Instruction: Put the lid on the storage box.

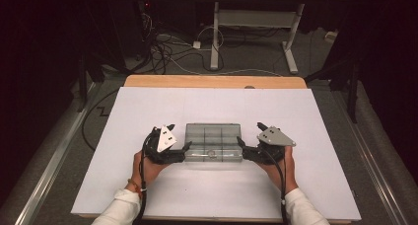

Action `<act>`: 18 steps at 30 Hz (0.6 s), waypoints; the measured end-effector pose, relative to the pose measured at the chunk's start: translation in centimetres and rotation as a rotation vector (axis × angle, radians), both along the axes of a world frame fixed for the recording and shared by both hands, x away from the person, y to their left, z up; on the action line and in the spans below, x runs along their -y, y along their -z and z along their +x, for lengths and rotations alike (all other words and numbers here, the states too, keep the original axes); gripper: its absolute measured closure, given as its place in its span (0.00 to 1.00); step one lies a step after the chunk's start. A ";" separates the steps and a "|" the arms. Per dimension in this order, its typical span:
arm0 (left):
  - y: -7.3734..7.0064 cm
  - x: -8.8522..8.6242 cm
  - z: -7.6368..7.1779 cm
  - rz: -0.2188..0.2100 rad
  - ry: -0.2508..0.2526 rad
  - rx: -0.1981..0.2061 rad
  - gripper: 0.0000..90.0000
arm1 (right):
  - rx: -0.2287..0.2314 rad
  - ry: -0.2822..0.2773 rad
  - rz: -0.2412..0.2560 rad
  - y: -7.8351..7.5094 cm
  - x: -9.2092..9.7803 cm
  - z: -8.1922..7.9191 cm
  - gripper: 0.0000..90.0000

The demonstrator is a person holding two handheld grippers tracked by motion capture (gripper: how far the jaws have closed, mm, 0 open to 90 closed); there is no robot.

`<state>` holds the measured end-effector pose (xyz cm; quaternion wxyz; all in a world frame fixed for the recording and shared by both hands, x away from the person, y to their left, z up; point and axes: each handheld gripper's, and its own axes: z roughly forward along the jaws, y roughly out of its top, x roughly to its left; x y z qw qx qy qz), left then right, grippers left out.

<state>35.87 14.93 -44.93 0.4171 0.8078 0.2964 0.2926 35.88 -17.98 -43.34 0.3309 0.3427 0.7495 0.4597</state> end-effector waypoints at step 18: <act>-1.4 0.0 -1.5 0.026 0.046 0.037 0.21 | 0.028 -0.023 -0.012 -1.3 0.4 -1.3 0.19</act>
